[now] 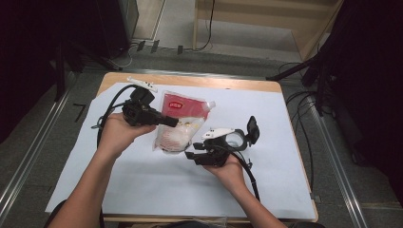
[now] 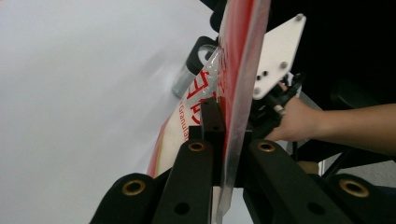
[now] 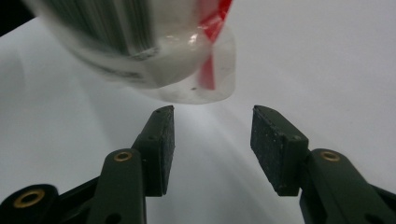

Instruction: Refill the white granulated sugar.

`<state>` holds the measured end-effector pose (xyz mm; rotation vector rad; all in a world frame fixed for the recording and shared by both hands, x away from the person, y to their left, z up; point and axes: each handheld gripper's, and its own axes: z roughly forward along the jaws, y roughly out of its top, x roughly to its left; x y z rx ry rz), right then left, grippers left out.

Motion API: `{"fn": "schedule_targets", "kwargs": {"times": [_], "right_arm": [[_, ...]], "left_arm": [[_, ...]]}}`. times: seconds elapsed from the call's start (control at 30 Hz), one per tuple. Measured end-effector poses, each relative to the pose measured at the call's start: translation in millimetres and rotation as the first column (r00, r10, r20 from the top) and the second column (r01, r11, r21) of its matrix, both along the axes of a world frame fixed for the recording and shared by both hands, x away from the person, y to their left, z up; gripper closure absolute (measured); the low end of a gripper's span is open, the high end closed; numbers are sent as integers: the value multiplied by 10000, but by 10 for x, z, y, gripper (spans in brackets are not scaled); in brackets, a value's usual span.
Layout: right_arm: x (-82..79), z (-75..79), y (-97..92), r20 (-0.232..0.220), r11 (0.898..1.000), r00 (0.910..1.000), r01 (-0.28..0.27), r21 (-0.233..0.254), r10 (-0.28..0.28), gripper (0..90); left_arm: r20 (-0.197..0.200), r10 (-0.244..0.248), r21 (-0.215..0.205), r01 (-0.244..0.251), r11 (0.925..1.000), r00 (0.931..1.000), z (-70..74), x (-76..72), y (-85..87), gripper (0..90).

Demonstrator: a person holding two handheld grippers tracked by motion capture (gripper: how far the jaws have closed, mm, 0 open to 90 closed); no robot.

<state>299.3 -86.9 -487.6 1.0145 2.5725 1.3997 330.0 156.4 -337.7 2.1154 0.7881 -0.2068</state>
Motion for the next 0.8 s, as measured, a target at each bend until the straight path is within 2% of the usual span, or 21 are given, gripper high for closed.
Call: {"fn": "schedule_targets", "kwargs": {"times": [0.1, 0.3, 0.4, 0.47, 0.57, 0.63, 0.73, 0.8], "right_arm": [[0, -46, 0, 131, 9997, 9997, 228, -59, -227, 501], [-1, -92, 18, 175, 9988, 9989, 432, -224, -428, 501], [-12, -116, 32, 282, 9986, 9984, 500, -184, -495, 501], [-26, -139, 35, 458, 9984, 9974, 562, -116, -556, 504], [-40, -156, 41, 447, 9981, 9971, 620, -10, -619, 504], [-49, -160, 50, 500, 9976, 9964, 693, -28, -691, 504], [-68, -170, 68, 622, 9975, 9956, 701, 51, -703, 506], [-82, -173, 81, 650, 9975, 9954, 704, 12, -703, 508]], "left_arm": [[-81, -144, -86, 144, 9999, 9999, 11, -30, -32, 900], [-212, -218, 48, 219, 9997, 9995, 14, -67, -101, 900], [-490, -209, -216, 198, 9996, 9986, 4, -64, -99, 900], [-537, -149, -289, 134, 9995, 9984, 1, -62, -87, 900], [-778, -208, -511, 168, 9986, 9968, -1, -56, -69, 900], [-764, -125, -533, 85, 9985, 9970, 3, -59, -63, 900], [-1060, -126, -736, 48, 9973, 9943, -9, -58, -65, 900], [-1063, -8, -694, -66, 9976, 9943, -20, -49, -60, 900]]}}
